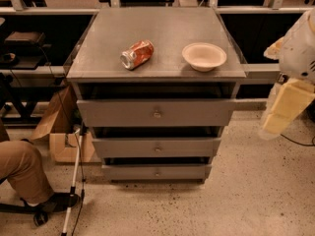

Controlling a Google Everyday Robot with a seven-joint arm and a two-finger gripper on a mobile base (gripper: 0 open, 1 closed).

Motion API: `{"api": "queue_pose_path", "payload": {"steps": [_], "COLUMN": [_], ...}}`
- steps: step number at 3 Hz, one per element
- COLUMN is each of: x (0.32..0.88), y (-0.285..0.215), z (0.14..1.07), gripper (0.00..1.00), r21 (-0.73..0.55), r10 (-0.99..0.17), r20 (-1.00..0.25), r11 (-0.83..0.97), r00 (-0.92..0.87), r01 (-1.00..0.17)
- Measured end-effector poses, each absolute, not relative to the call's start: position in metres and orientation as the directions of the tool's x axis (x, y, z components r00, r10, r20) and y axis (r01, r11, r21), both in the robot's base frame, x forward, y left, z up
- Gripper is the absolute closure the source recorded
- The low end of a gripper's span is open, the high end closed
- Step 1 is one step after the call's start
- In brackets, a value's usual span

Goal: Open top drawer

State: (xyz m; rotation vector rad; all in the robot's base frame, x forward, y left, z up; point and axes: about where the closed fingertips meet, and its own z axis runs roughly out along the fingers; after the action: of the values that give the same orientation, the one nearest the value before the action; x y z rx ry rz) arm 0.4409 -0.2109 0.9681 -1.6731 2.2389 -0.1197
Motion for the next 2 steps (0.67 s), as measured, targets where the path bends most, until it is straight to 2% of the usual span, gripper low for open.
{"api": "queue_pose_path", "payload": {"steps": [2], "x": [0.466], "y": [-0.174], "z": [0.879], "gripper": [0.0], "r21": [-0.192], "r10": [-0.915], "r20": [-0.289], "r11": [0.343], "r00": [-0.281], "r01": [-0.919]}}
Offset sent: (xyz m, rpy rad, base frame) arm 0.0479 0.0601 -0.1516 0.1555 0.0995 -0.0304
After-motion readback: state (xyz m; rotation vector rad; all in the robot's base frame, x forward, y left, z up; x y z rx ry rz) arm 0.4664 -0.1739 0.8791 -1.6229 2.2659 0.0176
